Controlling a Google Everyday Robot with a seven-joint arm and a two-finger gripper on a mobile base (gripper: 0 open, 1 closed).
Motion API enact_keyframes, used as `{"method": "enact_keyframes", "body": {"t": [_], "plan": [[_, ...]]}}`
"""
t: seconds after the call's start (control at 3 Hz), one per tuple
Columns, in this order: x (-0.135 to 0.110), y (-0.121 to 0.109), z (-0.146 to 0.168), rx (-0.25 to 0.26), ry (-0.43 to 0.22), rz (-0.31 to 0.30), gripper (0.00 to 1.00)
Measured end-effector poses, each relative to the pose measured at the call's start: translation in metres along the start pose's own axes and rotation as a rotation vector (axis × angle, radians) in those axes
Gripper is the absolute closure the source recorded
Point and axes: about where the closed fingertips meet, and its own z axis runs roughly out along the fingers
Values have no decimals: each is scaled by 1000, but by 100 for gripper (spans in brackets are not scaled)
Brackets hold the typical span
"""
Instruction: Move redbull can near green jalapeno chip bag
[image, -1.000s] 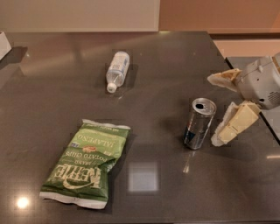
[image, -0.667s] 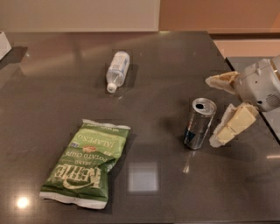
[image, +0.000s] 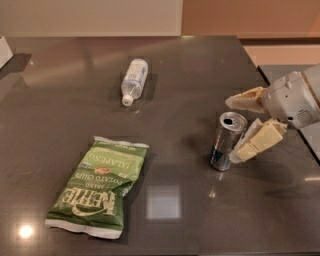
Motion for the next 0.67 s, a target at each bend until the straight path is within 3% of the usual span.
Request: {"method": "enact_keyframes", "body": {"t": [0.33, 0.67], "plan": [[-6, 4, 2, -25, -29, -3, 41], [-18, 14, 0, -54, -76, -16, 70]]}}
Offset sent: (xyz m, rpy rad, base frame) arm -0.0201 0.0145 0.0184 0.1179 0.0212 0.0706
